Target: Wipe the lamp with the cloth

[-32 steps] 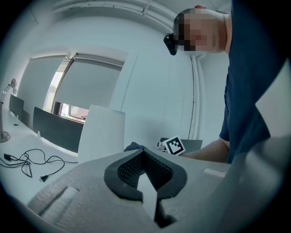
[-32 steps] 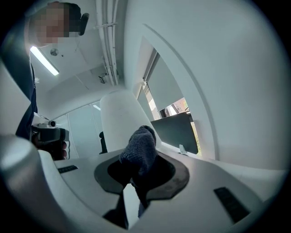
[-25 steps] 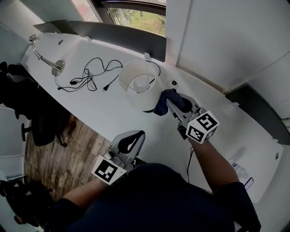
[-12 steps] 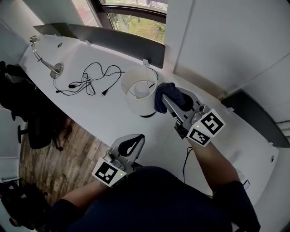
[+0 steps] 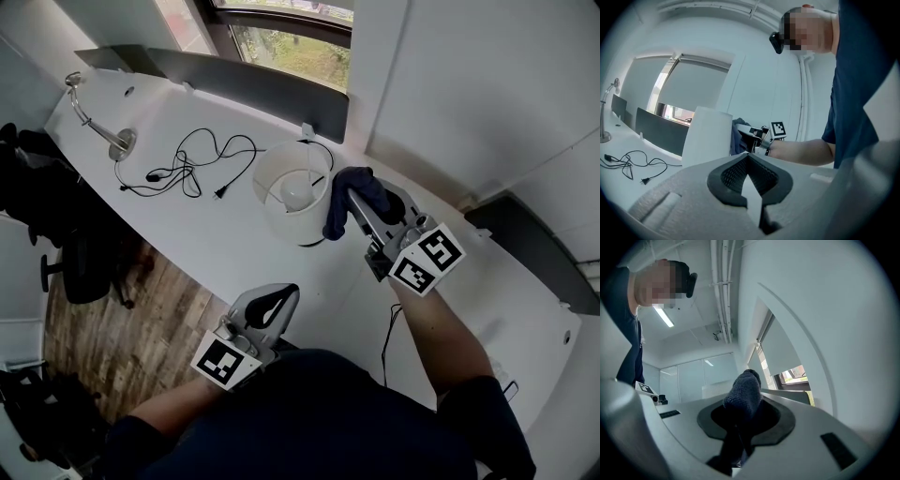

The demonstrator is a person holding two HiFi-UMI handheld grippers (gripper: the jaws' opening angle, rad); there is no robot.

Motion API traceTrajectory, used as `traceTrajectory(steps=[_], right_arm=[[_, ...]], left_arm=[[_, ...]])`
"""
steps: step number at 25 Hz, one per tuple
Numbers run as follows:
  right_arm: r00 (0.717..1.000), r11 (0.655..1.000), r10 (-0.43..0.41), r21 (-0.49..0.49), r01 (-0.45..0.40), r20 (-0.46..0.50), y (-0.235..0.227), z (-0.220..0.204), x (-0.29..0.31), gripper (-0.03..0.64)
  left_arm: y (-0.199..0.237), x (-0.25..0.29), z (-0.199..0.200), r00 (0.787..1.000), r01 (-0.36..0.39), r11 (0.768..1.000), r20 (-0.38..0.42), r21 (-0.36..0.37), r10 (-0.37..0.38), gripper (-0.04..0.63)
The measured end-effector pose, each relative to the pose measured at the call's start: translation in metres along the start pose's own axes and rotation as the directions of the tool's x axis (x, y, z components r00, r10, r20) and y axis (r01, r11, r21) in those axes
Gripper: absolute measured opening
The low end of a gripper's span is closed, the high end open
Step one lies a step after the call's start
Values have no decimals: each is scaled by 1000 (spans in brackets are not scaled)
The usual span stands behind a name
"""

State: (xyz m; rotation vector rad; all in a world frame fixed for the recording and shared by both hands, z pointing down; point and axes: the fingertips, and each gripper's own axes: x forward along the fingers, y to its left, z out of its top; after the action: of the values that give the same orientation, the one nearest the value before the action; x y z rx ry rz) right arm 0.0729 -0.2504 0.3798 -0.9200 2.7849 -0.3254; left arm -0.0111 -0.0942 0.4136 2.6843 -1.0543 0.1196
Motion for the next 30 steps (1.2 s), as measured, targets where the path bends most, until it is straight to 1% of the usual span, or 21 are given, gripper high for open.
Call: traceTrajectory(steps=[10,16,21,26,30], right_arm=[[991,995,-74,63,81,-114,-45,-76,-7,89],[983,994,-95,46,104,-159,-59,-94,-6,87],[985,996,-76,24,81,-154,-58,-80,5,88],[992,999,-44,-5,44,-116,-46,-46,18,89],[998,1000,-4,-21,3,-64,-32,-16,28,88]], left_arm=[[8,1,-12,999,-36,999,-35,-18,36,6],[9,3,-16,998,-38,999,-41,-29,37,6],[10,4,-16,999,-36,999,-34,-36,35,6],[11,3,-11,999,-33,999,-14,-41,32,6],[15,0,-10,999,-39,998,-4,-44,39,6]])
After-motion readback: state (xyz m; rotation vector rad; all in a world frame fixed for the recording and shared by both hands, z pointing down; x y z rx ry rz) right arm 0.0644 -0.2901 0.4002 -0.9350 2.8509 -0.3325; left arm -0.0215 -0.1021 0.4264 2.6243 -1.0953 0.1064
